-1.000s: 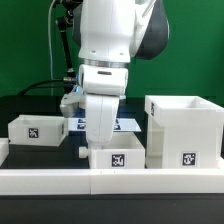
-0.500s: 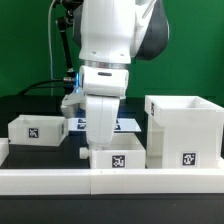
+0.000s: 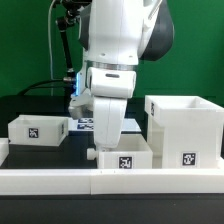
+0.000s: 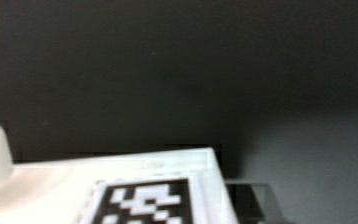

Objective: Assemble drawer

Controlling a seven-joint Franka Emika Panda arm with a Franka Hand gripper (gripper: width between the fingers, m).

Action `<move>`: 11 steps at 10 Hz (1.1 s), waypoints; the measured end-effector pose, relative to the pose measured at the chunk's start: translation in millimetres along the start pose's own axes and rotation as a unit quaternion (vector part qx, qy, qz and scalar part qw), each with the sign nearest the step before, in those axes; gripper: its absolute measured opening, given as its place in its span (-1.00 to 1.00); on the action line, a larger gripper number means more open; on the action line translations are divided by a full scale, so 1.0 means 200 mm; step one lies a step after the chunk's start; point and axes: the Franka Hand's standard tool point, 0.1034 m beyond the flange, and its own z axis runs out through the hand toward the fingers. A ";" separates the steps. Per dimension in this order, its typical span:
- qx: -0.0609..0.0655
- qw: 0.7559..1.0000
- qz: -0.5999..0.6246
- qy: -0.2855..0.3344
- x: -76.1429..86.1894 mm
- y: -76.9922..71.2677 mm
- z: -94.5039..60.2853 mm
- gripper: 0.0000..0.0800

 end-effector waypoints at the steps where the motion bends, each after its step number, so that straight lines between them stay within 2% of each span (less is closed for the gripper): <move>1: 0.000 1.000 0.000 0.000 0.00 0.00 0.00 -0.81; 6: -0.001 1.000 -0.009 0.006 0.08 0.00 -0.01 -0.81; 9: 0.000 1.000 0.002 0.006 0.08 0.00 0.00 -0.81; 11: -0.008 1.000 0.006 0.007 0.08 0.00 0.01 -0.81</move>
Offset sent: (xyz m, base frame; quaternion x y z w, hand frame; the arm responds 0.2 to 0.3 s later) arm 0.0079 0.0200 0.0042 -0.0108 -0.0036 -0.0369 0.9993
